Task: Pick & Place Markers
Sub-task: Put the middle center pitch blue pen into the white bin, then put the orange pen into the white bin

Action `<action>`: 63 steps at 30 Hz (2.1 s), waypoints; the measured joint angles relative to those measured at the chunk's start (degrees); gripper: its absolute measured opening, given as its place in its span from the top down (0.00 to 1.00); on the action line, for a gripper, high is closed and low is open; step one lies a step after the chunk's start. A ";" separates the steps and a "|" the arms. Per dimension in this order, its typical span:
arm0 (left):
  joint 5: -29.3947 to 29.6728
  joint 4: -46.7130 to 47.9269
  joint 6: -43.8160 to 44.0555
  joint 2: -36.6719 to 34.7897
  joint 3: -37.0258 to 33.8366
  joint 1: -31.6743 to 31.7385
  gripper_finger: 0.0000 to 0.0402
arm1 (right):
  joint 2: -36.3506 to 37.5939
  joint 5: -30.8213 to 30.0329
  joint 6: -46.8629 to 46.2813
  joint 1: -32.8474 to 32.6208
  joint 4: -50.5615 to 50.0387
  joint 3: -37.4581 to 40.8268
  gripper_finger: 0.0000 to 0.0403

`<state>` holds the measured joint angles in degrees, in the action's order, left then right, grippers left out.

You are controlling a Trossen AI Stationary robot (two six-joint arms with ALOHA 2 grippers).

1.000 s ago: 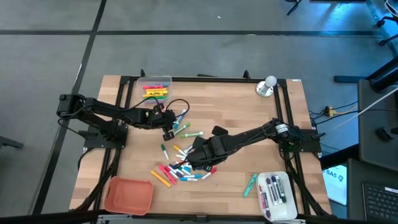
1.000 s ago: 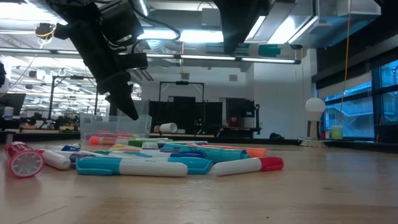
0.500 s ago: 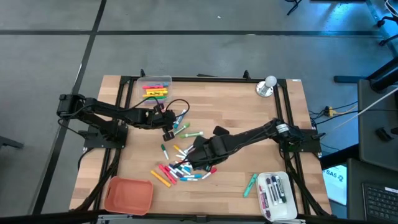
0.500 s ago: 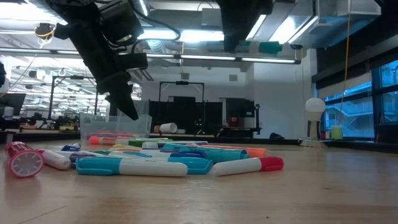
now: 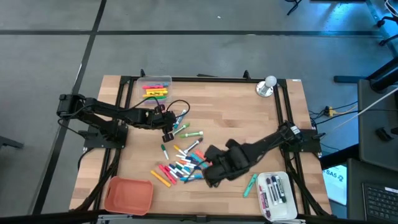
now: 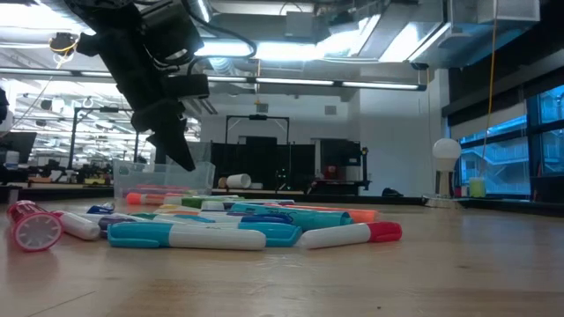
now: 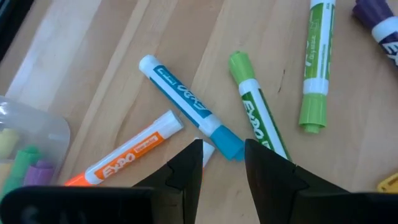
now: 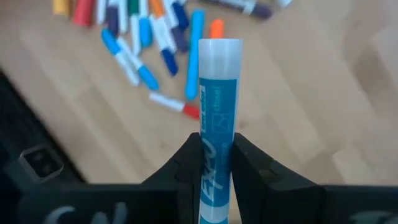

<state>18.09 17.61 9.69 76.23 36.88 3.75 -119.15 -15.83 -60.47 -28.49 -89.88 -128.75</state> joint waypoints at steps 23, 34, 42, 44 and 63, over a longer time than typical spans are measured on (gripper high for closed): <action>-1.30 -8.66 -5.69 0.00 -0.02 -3.17 0.72 | 4.00 20.22 -35.73 -10.91 -0.19 22.49 0.83; -1.13 -17.36 -8.78 0.00 -0.02 -4.78 0.72 | 3.98 31.08 -60.76 -24.60 -0.15 30.22 0.81; -1.75 -15.43 -6.05 -0.02 0.00 -7.14 0.72 | 3.87 31.49 -60.04 -26.60 -0.15 39.25 0.71; -2.74 -11.74 -4.54 -0.02 0.00 -7.23 0.72 | 3.87 30.59 -59.49 -26.56 -0.15 39.31 0.65; 8.91 -9.47 3.29 0.26 0.00 -4.08 0.72 | 3.87 -17.18 -50.26 -24.36 1.67 29.32 0.41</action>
<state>27.00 8.14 12.98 76.49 36.88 -0.33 -115.28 -33.02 -110.73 -52.85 -88.21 -99.43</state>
